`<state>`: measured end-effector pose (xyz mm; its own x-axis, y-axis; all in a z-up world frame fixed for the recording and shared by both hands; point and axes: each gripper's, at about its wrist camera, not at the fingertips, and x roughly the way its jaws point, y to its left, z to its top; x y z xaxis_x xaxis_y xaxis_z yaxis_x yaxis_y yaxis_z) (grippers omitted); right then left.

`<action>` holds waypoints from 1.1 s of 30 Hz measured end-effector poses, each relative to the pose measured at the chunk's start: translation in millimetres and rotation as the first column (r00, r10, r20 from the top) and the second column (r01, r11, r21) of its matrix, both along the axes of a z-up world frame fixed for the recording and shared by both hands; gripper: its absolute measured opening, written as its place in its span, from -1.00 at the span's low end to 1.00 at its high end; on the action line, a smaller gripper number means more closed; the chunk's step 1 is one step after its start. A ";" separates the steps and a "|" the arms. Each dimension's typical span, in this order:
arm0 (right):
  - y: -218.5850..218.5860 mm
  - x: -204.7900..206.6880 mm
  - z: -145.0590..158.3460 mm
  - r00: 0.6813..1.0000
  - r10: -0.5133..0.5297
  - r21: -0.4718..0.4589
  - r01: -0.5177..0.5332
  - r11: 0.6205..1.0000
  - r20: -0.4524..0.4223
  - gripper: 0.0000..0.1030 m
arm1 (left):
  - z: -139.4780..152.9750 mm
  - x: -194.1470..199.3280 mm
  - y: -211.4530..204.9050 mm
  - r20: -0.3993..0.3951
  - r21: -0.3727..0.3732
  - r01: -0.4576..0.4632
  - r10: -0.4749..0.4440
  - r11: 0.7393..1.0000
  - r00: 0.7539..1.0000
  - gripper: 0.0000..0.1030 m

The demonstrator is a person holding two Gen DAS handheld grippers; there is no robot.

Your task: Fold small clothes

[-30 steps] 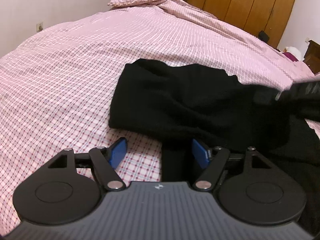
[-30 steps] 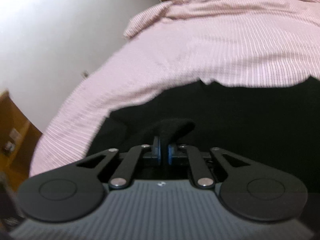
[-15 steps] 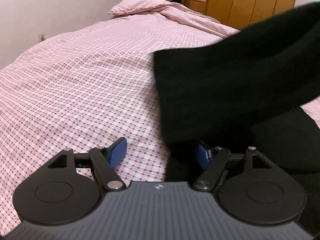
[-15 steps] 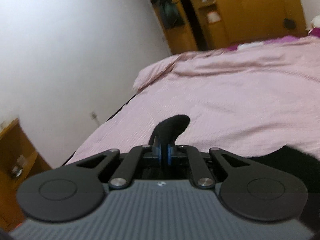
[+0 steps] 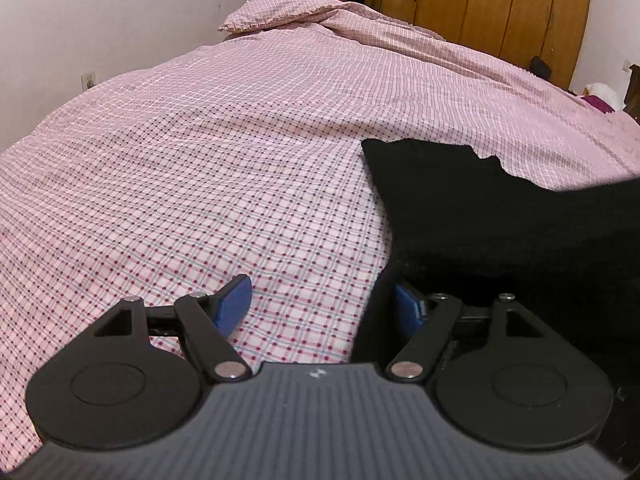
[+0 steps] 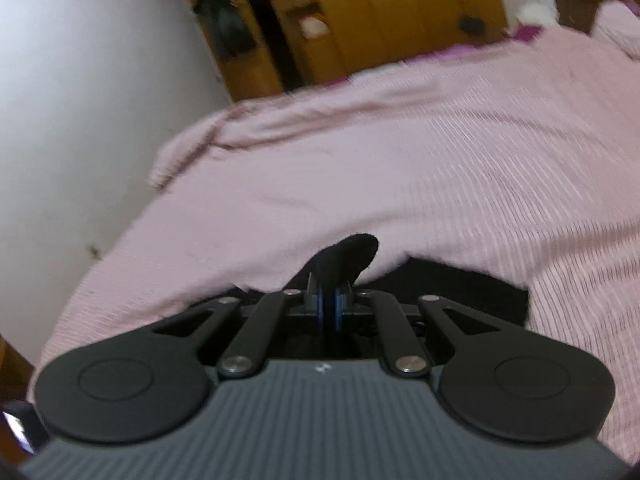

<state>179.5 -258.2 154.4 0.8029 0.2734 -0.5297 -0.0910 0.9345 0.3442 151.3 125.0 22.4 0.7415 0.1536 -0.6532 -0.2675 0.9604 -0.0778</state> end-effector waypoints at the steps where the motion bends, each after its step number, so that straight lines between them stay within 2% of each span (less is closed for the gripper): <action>1: -1.9 1.4 -11.6 1.000 -0.005 -0.006 0.005 1.000 -0.014 -0.84 | 0.1 -0.3 -0.2 -0.003 0.003 0.001 -0.001 1.000 1.000 0.52; 5: -9.4 9.5 -67.4 0.995 -0.046 -0.014 0.045 0.999 -0.090 -0.83 | 3.7 -4.4 -2.4 -0.017 0.012 0.015 -0.015 1.000 1.000 0.52; 9: -16.0 15.9 -103.8 0.984 -0.081 -0.021 0.079 0.997 -0.159 -0.71 | 11.5 -10.4 -5.0 -0.026 0.007 0.039 -0.039 0.999 0.999 0.53; 10: -18.4 15.2 -108.4 0.982 -0.088 -0.011 0.087 0.996 -0.167 -0.62 | 15.0 -13.6 -6.4 -0.022 0.006 0.048 -0.048 0.999 0.999 0.52; 12: -25.7 7.9 -109.2 0.981 -0.119 0.021 0.124 0.992 -0.155 -0.26 | 23.4 -21.9 -10.9 -0.007 0.006 0.070 -0.070 0.998 0.998 0.52; 15: -35.9 0.0 -101.4 0.984 -0.130 0.079 0.141 0.987 -0.124 0.14 | 39.8 -29.5 -17.7 0.033 0.000 0.102 -0.102 0.995 0.994 0.53; 19: -42.3 6.5 -98.1 0.985 -0.131 0.081 0.140 0.987 -0.109 0.14 | 54.6 -26.7 -30.6 0.079 -0.023 0.131 -0.129 0.991 0.988 0.53; 22: -37.7 18.5 -106.9 0.983 -0.106 0.048 0.114 0.992 -0.151 0.09 | 55.9 -10.1 -43.9 0.085 -0.014 0.157 -0.156 0.987 0.984 0.53; 23: -34.2 21.5 -111.2 0.983 -0.085 0.042 0.093 0.995 -0.163 -0.25 | 54.4 -4.0 -47.8 0.090 -0.013 0.163 -0.161 0.987 0.983 0.53; 24: -30.1 24.3 -113.3 0.985 -0.059 0.031 0.065 0.997 -0.165 -0.83 | 52.2 3.5 -51.7 0.090 -0.015 0.167 -0.165 0.986 0.982 0.53; 26: -20.5 25.5 -106.4 0.990 -0.041 -0.010 0.040 0.999 -0.133 -0.82 | 48.0 16.5 -58.0 0.098 -0.024 0.172 -0.169 0.985 0.981 0.53; 29: -6.0 15.5 -83.5 0.999 -0.016 -0.100 0.020 0.995 0.033 -0.82 | 38.4 35.0 -66.2 0.126 0.007 0.177 -0.176 0.984 0.976 0.52; 32: 4.9 16.1 -76.2 0.991 -0.004 -0.192 0.030 0.981 0.133 -0.82 | 20.0 57.5 -73.8 0.084 0.088 0.123 -0.130 0.989 0.988 0.52; 33: 7.2 19.1 -78.6 0.990 -0.012 -0.215 0.042 0.976 0.140 -0.82 | 12.7 63.4 -73.6 0.067 0.094 0.107 -0.113 0.990 0.991 0.52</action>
<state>198.6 -251.0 75.9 0.8775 0.1416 -0.4582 -0.0973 0.9881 0.1190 214.8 51.3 35.1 0.8015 0.1243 -0.5850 -0.1569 0.9876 -0.0050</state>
